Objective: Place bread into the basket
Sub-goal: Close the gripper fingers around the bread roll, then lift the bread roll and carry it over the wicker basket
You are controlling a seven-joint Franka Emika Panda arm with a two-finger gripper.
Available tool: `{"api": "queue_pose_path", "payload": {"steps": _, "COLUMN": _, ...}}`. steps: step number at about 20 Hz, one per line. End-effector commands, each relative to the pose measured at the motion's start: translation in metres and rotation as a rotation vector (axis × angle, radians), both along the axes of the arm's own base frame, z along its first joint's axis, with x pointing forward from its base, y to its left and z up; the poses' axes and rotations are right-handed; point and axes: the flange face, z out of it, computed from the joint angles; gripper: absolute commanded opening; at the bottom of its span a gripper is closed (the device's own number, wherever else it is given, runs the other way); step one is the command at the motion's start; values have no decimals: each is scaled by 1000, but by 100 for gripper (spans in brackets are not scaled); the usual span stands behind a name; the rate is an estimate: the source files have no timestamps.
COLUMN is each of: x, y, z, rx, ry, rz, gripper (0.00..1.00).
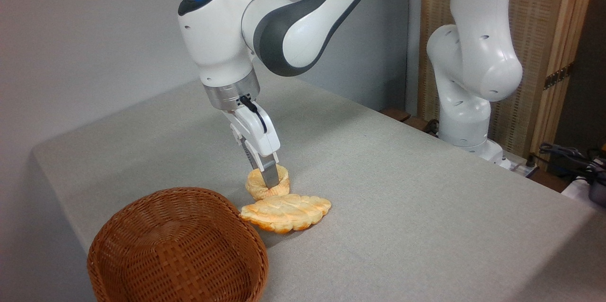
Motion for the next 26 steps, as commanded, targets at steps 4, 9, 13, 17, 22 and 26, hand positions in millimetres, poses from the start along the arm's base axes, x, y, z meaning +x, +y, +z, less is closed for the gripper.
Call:
{"api": "queue_pose_path", "payload": {"steps": 4, "x": 3, "y": -6, "z": 35, "rx": -18, "ry": -33, "rz": -13, "gripper": 26}}
{"api": "queue_pose_path", "payload": {"steps": 9, "x": 14, "y": -5, "z": 95, "rx": -78, "ry": -100, "rz": 3, "gripper": 26}}
{"api": "queue_pose_path", "payload": {"steps": 13, "x": 31, "y": 1, "z": 126, "rx": -127, "ry": -217, "rz": 34, "gripper": 29}}
{"api": "queue_pose_path", "payload": {"steps": 17, "x": 56, "y": 17, "z": 133, "rx": -150, "ry": -383, "rz": 91, "gripper": 70}}
{"api": "queue_pose_path", "payload": {"steps": 22, "x": 70, "y": 25, "z": 129, "rx": -150, "ry": -460, "rz": 118, "gripper": 100}}
{"api": "queue_pose_path", "payload": {"steps": 26, "x": 71, "y": 24, "z": 124, "rx": -144, "ry": -452, "rz": 117, "gripper": 100}}
